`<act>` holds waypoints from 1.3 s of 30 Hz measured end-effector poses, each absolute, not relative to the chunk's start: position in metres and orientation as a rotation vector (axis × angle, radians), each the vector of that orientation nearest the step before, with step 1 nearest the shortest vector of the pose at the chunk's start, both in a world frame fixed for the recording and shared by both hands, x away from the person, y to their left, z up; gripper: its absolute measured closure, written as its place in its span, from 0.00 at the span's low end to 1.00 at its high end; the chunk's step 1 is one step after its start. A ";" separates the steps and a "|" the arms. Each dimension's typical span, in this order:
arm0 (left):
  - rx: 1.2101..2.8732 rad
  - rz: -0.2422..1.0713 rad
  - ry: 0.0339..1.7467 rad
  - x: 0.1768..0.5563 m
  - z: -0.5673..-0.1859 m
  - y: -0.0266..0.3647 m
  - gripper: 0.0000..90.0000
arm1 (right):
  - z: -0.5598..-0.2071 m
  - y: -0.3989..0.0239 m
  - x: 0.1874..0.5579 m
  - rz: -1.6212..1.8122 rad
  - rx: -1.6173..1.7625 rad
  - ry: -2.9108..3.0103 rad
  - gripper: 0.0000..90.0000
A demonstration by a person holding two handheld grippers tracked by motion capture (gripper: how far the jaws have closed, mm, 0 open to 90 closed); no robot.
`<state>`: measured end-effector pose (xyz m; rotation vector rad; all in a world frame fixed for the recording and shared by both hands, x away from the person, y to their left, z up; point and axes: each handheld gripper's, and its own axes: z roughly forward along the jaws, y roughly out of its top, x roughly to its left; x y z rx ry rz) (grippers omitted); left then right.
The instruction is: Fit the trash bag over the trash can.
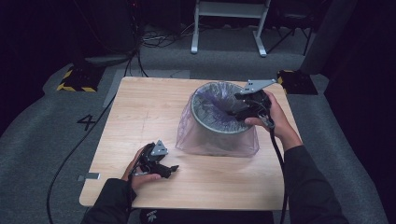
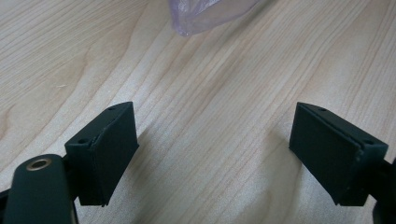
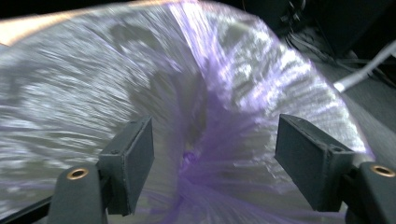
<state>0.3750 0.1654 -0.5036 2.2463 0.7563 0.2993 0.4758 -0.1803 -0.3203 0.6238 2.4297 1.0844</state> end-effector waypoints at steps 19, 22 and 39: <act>2.246 0.299 0.756 0.375 -0.504 0.165 0.16 | -0.332 -0.161 0.491 0.772 0.577 2.658 0.29; 2.247 0.299 0.756 0.375 -0.504 0.165 0.16 | -0.333 -0.159 0.493 0.733 0.599 2.686 0.27; 2.246 0.299 0.756 0.375 -0.504 0.165 0.16 | -0.320 -0.169 0.481 0.871 0.645 2.547 0.26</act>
